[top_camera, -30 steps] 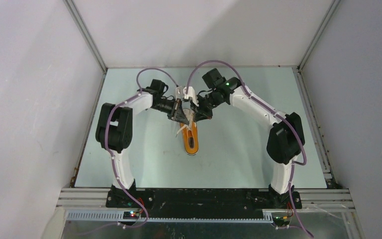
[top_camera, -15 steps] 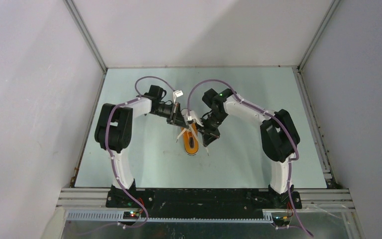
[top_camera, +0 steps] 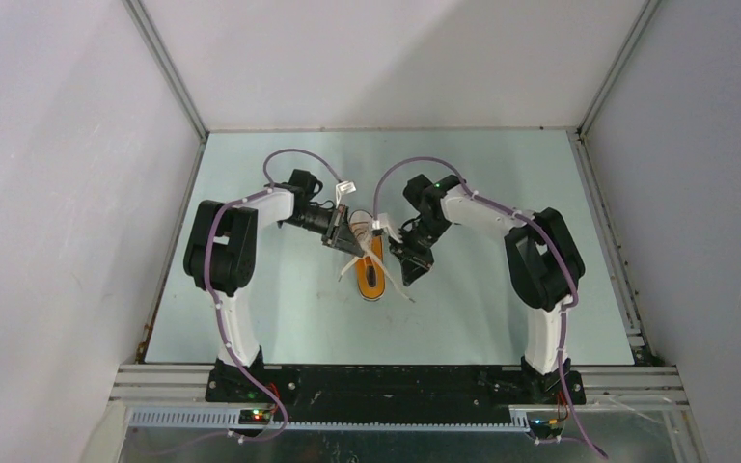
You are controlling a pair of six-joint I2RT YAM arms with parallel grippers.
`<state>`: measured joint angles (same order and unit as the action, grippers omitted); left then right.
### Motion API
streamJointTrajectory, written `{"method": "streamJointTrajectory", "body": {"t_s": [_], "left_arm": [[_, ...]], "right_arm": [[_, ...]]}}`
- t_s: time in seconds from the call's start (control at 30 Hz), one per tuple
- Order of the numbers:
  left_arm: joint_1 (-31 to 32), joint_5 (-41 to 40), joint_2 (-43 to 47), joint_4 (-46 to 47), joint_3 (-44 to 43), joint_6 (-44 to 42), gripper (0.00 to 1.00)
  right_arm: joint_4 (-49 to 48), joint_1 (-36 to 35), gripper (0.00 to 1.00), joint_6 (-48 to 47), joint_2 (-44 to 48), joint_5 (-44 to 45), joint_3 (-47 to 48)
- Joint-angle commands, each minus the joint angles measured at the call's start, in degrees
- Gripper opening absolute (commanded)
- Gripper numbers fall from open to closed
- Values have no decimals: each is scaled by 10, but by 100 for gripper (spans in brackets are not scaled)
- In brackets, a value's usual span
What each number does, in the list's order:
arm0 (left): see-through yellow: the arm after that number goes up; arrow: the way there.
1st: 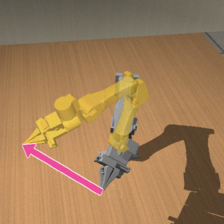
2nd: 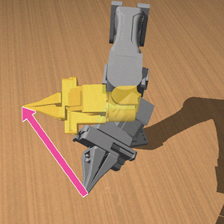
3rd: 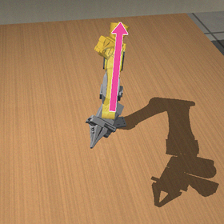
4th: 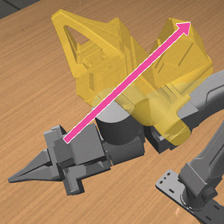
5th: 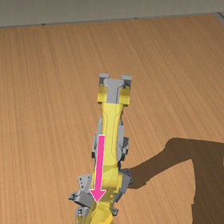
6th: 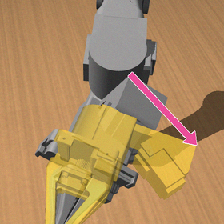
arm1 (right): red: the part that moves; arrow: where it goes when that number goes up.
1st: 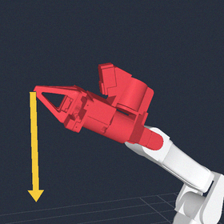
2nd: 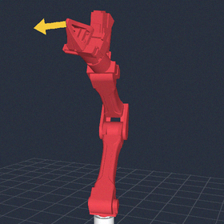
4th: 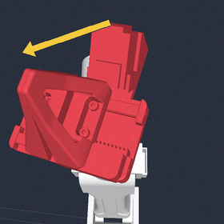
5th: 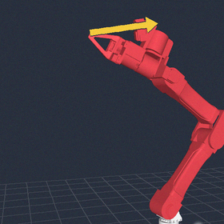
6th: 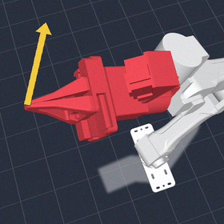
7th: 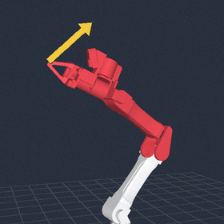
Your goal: Tie the shoes
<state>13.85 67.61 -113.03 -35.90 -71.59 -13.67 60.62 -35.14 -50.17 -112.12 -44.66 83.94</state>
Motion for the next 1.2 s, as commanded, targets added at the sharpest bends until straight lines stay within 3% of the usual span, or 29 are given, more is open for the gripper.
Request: {"method": "streamJointTrajectory", "body": {"t_s": [0.0, 0.07, 0.27, 0.47, 0.77, 1.17], "left_arm": [[0, 25, 15, -48, -18, -67, 1], [0, 21, 12, -46, -21, -68, 1], [0, 13, 1, -20, -32, -44, 1], [0, 8, 0, -37, -46, -64, 2], [5, -4, -38, -178, -102, -185, 3], [6, -1, -31, -206, -99, -219, 4]], "right_arm": [[-9, 39, 24, 43, -11, -38, 32], [-7, 59, 32, 69, -22, -54, 67], [-45, 95, 36, 125, -91, -68, 165], [-85, 83, 40, 193, -173, -135, 268], [-129, 79, 48, 238, -213, -255, 263], [-161, 55, 48, 248, -230, -294, 236]]}}
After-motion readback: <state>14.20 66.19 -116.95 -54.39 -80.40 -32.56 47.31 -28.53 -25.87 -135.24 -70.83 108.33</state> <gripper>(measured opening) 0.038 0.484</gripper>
